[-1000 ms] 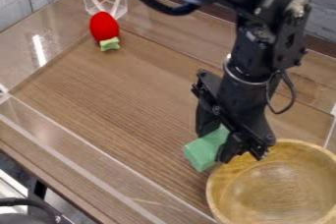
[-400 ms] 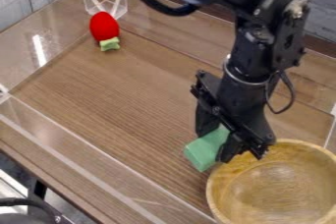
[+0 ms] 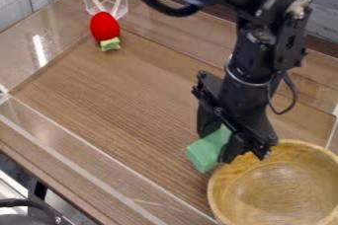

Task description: Put the green stick in the brown bowl

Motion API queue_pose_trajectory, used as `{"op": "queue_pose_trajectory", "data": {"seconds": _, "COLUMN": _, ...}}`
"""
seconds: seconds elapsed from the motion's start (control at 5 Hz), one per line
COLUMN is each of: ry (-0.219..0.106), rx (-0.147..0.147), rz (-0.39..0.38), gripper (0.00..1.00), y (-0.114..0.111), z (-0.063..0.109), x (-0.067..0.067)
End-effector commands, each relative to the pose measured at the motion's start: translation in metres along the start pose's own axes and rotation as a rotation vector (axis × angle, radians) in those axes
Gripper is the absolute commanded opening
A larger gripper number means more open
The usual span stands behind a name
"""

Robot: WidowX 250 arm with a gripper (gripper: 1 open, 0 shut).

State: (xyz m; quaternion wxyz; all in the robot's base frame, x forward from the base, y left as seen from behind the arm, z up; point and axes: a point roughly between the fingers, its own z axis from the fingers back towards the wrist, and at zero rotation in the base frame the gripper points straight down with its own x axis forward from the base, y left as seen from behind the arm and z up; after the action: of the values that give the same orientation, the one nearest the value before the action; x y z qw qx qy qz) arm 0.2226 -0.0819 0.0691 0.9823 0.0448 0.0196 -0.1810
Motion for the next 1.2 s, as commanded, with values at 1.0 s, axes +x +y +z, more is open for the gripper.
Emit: {"op": "queue_pose_trajectory", "data": {"seconds": 1.0, "ry": -0.086, "rx": -0.022, "rz": 0.070, "gripper": 0.00, "y": 0.006, "z": 0.021, "x": 0.012}}
